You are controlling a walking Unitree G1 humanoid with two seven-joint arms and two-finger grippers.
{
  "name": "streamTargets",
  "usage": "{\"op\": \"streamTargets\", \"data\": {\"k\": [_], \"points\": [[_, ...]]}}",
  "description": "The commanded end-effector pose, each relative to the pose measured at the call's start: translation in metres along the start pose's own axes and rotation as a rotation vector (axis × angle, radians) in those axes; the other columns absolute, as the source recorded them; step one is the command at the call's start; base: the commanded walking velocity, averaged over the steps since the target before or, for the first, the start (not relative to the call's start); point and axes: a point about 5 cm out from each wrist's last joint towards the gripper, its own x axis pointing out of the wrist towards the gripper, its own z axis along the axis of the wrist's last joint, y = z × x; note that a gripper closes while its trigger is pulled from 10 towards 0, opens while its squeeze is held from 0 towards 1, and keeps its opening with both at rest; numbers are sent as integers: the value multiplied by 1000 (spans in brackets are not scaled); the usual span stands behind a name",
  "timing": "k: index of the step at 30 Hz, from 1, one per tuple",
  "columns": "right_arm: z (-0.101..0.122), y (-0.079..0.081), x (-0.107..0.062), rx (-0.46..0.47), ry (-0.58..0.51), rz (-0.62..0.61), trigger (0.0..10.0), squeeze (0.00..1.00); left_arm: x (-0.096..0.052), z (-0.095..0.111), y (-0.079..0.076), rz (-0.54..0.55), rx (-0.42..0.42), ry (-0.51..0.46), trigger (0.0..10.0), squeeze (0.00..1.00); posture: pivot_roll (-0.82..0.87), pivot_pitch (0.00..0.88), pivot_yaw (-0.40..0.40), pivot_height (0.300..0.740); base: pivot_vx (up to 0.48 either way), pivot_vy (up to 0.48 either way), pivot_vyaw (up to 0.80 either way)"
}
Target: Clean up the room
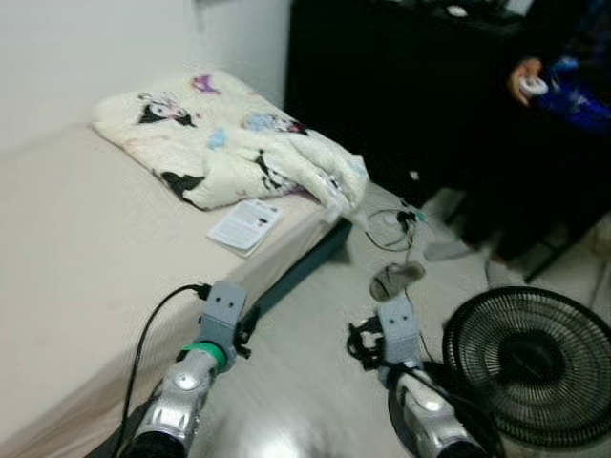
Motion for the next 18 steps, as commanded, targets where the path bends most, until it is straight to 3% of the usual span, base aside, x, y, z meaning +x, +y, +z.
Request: {"op": "streamTargets", "data": {"k": [1,12,18], "points": [[-4,-6,-3,-1,18,-18,10000,0,1,-1,-4,-15,-6,6,10000,0,-55,0,41,720,0,0,-763],[-1,-5,-2,-8,-3,-16,10000,0,0,0,-3,3,8,-3,10000,0,-51,0,40,720,0,0,-676],[6,-3,0,-13,-45,-6,10000,0,0,-2,1,47,16,-1,10000,0,-49,0,35,720,399,0,0]]}}
